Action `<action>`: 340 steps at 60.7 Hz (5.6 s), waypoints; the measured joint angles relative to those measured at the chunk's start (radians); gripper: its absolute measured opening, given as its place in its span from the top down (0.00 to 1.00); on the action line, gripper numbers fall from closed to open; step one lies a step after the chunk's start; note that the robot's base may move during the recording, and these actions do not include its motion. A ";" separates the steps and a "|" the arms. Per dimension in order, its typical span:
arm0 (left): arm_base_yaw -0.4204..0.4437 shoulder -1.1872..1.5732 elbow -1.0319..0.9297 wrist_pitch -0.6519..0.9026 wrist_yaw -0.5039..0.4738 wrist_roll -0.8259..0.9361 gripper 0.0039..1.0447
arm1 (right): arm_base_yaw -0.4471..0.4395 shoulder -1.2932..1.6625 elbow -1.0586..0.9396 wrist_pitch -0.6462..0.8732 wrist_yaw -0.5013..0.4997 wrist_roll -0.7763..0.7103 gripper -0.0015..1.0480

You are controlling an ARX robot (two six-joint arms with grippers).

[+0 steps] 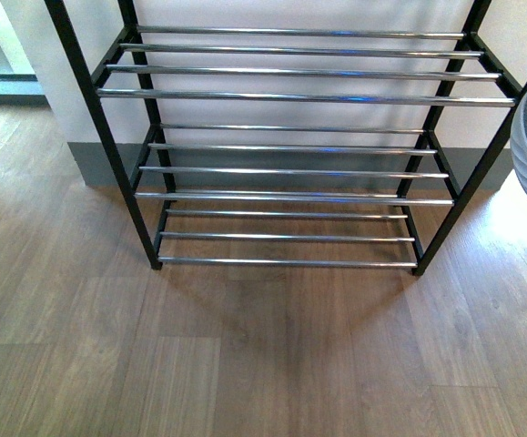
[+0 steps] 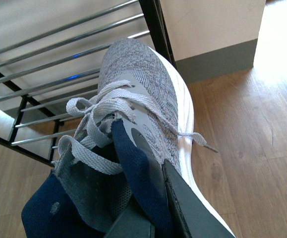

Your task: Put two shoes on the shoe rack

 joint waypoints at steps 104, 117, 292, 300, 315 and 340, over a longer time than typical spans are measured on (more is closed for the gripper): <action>0.000 0.000 0.000 0.000 0.002 0.000 0.99 | 0.000 0.000 0.000 0.000 0.000 0.000 0.99; 0.000 0.000 0.000 0.000 0.002 0.000 0.99 | 0.071 0.096 0.018 0.227 -0.015 -0.033 0.99; 0.000 0.000 0.000 0.000 0.003 0.000 0.99 | 0.017 0.079 0.109 0.116 -0.154 0.061 0.09; 0.000 0.000 0.000 0.000 0.003 0.000 0.99 | 0.003 0.072 0.093 0.116 -0.150 0.061 0.09; 0.000 0.000 0.000 0.000 0.003 0.000 0.99 | 0.356 -0.349 -0.253 0.282 0.266 -0.198 0.98; 0.000 0.000 0.000 0.000 0.002 0.000 0.99 | 0.366 -0.520 -0.285 0.169 0.277 -0.199 0.98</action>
